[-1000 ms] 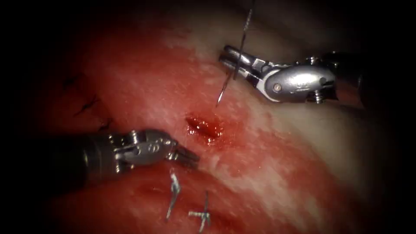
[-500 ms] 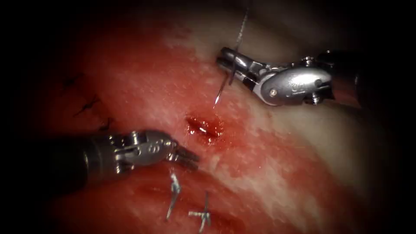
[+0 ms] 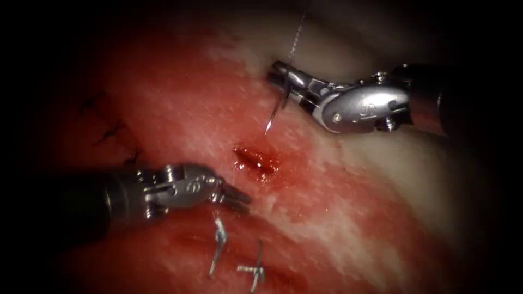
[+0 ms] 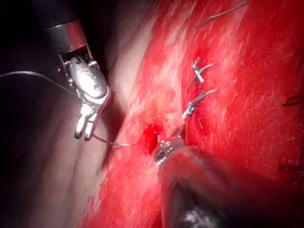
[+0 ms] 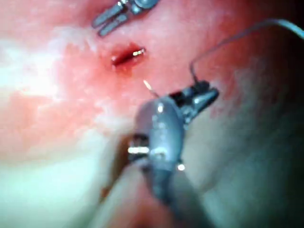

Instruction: Wound Closure

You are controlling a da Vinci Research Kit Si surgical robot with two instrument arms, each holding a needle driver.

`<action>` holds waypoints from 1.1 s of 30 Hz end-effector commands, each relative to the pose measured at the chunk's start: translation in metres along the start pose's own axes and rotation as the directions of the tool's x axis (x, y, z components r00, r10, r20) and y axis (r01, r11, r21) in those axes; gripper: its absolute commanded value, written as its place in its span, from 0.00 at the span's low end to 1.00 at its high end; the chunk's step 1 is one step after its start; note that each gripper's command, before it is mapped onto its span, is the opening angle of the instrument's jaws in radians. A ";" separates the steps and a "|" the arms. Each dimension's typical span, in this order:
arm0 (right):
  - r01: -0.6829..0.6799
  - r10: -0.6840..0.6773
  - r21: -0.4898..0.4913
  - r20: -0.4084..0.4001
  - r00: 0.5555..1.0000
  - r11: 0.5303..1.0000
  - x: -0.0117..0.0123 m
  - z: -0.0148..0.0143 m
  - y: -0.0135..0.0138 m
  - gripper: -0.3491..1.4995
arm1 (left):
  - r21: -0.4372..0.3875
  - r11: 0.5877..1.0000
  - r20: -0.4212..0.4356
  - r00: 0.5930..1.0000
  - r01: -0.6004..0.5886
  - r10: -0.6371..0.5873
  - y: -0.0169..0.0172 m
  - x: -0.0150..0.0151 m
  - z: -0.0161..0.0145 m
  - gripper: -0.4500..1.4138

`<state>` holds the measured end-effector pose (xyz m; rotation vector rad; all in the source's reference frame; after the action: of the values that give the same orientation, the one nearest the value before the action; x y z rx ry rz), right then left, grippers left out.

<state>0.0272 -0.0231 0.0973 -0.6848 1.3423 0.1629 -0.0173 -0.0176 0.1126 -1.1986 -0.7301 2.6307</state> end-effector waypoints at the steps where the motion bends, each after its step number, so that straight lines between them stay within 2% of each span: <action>1: 0.000 0.000 0.003 -0.002 1.000 1.000 -0.0004 0.0007 -0.0005 0.00 | -0.001 1.000 0.000 1.000 -0.001 0.001 -0.0003 0.0000 0.0007 0.18; 12: 0.029 -0.029 0.024 0.000 1.000 0.999 -0.0005 0.0005 -0.0012 0.00 | -0.002 1.000 0.000 1.000 -0.002 0.002 -0.0003 -0.0001 0.0005 0.18; 19: 0.093 -0.090 0.066 -0.040 0.995 0.993 -0.0011 0.0007 -0.0024 0.00 | -0.002 1.000 -0.001 1.000 -0.002 0.002 -0.0003 -0.0001 0.0005 0.18; 33: 0.320 -0.308 0.154 -0.093 0.947 0.935 0.0017 -0.0012 -0.0068 0.00 | -0.005 1.000 -0.001 1.000 -0.003 0.003 -0.0005 -0.0003 0.0004 0.18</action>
<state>0.0292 -0.0296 0.0976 -0.7616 1.2695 -0.2357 -0.0168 -0.0174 0.1126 -1.2018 -0.7347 2.6317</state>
